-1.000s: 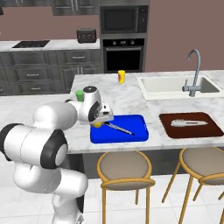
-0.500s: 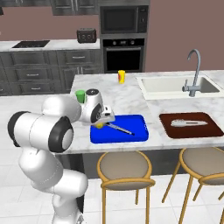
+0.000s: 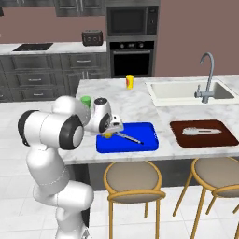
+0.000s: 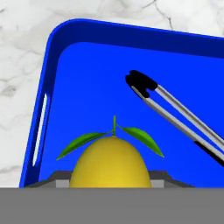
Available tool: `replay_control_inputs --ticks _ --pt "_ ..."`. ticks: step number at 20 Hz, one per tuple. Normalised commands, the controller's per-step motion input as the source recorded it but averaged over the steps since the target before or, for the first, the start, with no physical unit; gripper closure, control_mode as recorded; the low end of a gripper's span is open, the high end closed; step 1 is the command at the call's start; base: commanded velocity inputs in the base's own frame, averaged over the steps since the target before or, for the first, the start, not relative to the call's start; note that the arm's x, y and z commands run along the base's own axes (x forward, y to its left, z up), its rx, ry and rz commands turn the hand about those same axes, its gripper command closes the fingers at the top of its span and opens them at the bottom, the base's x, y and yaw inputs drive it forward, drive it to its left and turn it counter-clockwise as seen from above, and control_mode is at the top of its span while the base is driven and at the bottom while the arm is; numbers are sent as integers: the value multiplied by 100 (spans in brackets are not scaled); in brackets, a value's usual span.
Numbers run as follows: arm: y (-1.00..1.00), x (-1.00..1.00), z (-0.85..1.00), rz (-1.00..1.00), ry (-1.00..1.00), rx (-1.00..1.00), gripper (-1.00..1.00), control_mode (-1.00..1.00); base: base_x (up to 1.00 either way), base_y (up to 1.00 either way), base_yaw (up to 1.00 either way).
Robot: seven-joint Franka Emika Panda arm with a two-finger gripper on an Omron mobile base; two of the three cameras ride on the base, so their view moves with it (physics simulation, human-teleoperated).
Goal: Gather the lemon wedge and lemon from the fridge and place them on a tray on the dining counter. Then gather the steaks from the fridge and place them on the other tray.
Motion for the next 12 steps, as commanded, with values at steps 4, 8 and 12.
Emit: replay_control_inputs --ticks 4,8,12 --pt "0 24 -24 0 0 0 100 -100 0 0 0" --pt "0 25 -23 0 0 0 100 -100 0 0 0" --pt "0 25 -22 0 0 0 100 -100 0 0 0"
